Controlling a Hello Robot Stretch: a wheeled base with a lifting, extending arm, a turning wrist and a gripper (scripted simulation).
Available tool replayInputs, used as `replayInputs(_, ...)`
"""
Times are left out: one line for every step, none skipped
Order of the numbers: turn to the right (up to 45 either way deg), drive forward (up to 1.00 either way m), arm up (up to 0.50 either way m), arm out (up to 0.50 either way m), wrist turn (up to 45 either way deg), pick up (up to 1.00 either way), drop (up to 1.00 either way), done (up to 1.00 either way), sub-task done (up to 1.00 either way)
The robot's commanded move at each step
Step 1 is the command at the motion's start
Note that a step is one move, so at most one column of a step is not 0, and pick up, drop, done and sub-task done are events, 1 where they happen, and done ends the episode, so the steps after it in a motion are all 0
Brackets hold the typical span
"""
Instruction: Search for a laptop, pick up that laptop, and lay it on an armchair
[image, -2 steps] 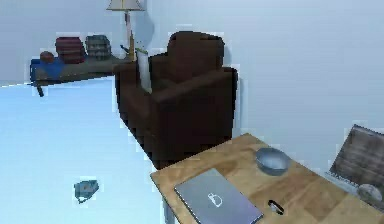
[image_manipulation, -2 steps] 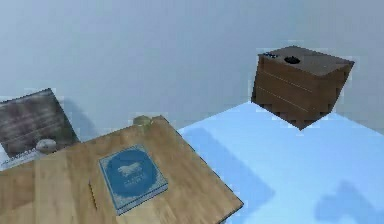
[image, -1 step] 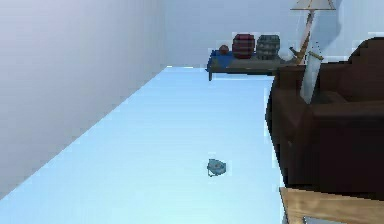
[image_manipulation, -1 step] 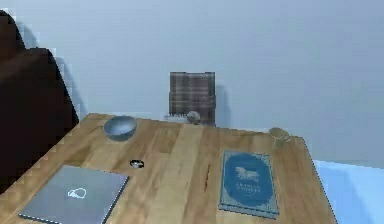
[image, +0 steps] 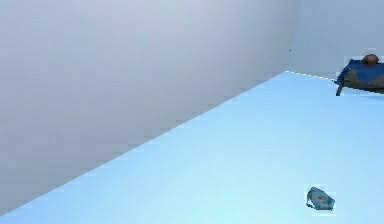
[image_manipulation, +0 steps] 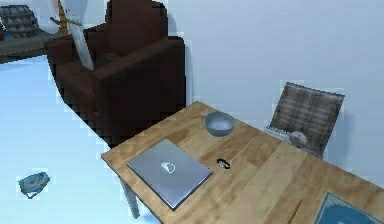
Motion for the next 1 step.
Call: replayInputs(0.0,0.0,0.5,0.0,0.0,0.0,0.0,0.0,0.0)
